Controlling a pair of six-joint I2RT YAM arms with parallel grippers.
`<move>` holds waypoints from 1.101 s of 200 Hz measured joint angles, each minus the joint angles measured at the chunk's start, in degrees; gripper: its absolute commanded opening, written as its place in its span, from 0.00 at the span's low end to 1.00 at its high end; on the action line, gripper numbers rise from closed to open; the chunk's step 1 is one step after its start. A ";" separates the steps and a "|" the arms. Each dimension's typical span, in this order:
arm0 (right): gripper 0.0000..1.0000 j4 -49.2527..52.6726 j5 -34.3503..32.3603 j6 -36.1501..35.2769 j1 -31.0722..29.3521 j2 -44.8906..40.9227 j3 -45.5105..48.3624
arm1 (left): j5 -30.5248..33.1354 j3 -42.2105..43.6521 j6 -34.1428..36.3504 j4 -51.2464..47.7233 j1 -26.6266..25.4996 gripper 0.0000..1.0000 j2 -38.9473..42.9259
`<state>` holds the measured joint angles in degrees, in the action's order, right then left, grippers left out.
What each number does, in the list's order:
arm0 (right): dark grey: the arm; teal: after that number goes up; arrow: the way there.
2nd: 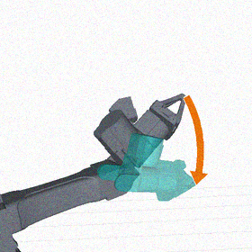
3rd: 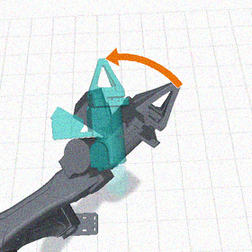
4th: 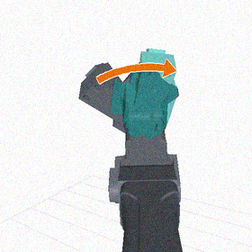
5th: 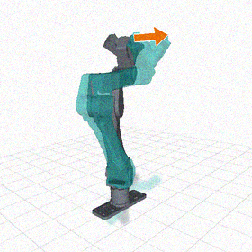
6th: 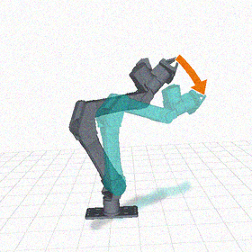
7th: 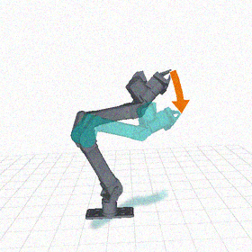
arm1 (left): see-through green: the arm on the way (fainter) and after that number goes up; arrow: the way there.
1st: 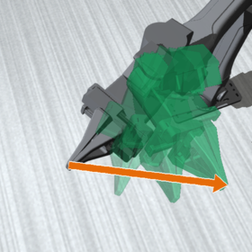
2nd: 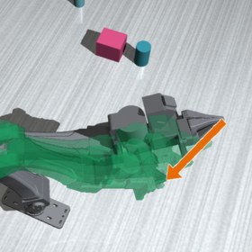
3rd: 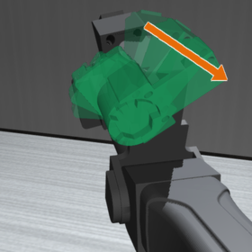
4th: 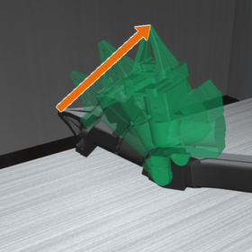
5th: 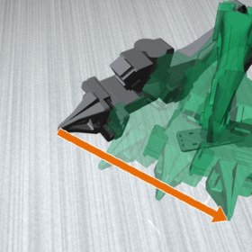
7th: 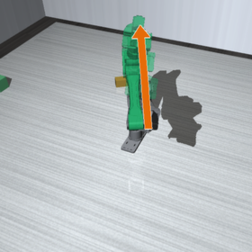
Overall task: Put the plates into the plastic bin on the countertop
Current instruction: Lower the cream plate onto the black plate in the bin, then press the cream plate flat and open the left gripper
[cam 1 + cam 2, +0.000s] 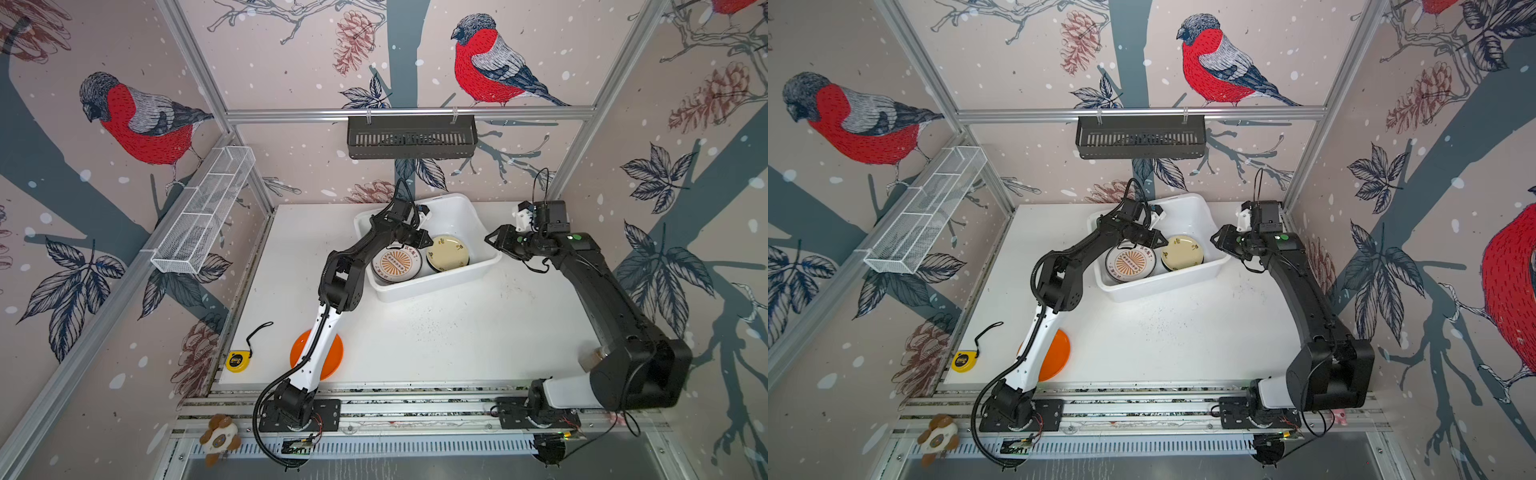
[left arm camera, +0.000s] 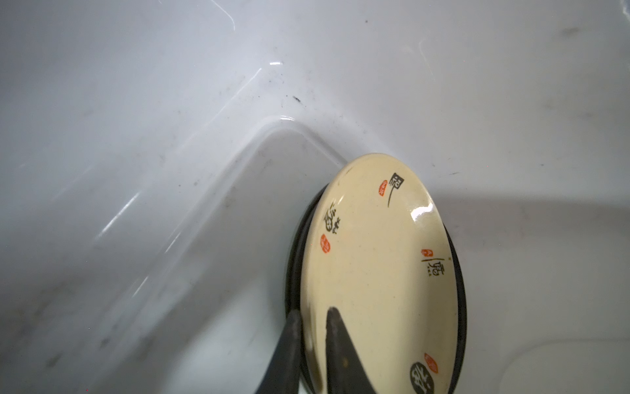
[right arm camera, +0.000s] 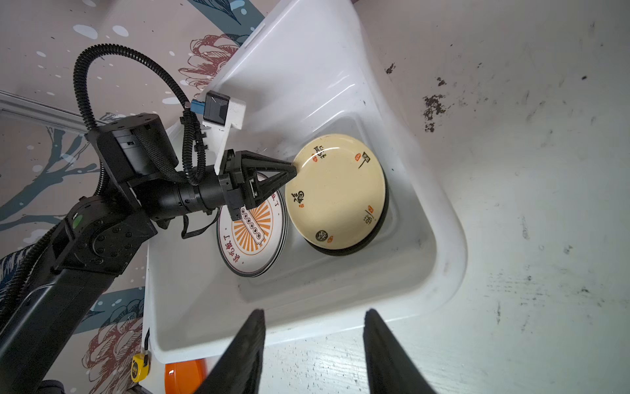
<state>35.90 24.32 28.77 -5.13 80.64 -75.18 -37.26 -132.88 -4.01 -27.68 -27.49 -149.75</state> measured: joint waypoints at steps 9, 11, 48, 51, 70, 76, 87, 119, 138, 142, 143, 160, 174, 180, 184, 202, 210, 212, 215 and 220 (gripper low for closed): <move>0.49 0.00 0.00 0.00 0.00 0.00 0.00 | -0.02 0.00 0.00 0.00 0.00 0.20 0.00; 0.49 0.00 0.00 0.00 0.00 0.00 0.00 | -0.02 0.00 0.00 0.00 0.00 0.21 0.00; 0.49 0.00 0.00 0.00 0.00 0.00 0.00 | -0.20 0.09 -0.02 0.00 -0.09 0.26 0.00; 0.49 0.00 0.00 0.00 0.00 0.00 0.00 | -0.20 0.11 -0.02 -0.02 -0.11 0.26 0.00; 0.49 0.00 0.00 0.00 0.00 0.00 0.00 | -0.35 0.33 0.00 -0.04 -0.28 0.29 0.00; 0.49 0.00 0.00 0.00 0.00 0.00 0.00 | -0.48 0.42 0.00 -0.11 -0.33 0.29 0.00; 0.49 0.00 0.00 0.00 0.00 0.00 0.00 | -0.68 0.55 0.02 -0.46 -0.39 0.29 0.02; 0.49 -0.11 0.09 0.00 0.00 -0.11 0.28 | -1.68 1.62 0.09 -1.31 -0.46 0.30 0.66; 0.49 -0.28 0.22 0.00 0.00 -0.13 0.42 | -1.97 1.73 0.42 -1.38 -0.48 0.32 1.07; 0.49 -0.28 0.22 0.00 0.00 -0.13 0.42 | -1.99 1.73 0.46 -1.38 -0.48 0.32 1.16; 0.49 -0.28 0.22 0.00 0.00 -0.13 0.42 | -2.01 1.73 0.46 -1.38 -0.48 0.32 1.22; 0.49 -0.42 0.37 0.00 0.00 -0.13 0.46 | -2.47 1.73 0.66 -1.29 -0.50 0.37 1.60; 0.49 -0.44 0.46 0.00 0.00 -0.15 0.48 | -2.56 1.73 1.05 -1.31 -0.55 0.41 1.77; 0.49 -0.44 0.50 0.00 0.00 -0.17 0.48 | -2.56 1.73 1.03 -1.33 -0.55 0.43 1.79; 0.49 -0.44 0.55 0.00 0.00 -0.20 0.50 | -2.56 1.73 1.05 -1.33 -0.55 0.44 1.84; 0.49 -0.50 0.61 -0.02 0.00 -0.22 0.50 | -2.40 1.73 1.22 -1.53 -0.55 0.49 2.08; 0.49 -0.57 0.63 -0.02 0.00 -0.22 0.50 | -2.16 1.73 1.33 -1.57 -0.55 0.51 2.27; 0.49 -0.59 0.66 -0.02 0.00 -0.22 0.52 | -2.05 1.73 1.38 -1.62 -0.55 0.51 2.32; 0.49 -0.63 0.70 -0.02 0.00 -0.22 0.52 | -1.92 1.73 1.46 -1.64 -0.55 0.51 2.40; 0.49 -0.74 0.79 -0.02 0.00 -0.22 0.52 | -1.86 1.73 1.49 -1.64 -0.55 0.52 2.56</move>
<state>35.16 25.10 28.75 -5.13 80.42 -74.65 -39.11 -131.15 -2.52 -29.32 -28.03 -147.20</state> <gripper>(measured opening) 0.490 0.506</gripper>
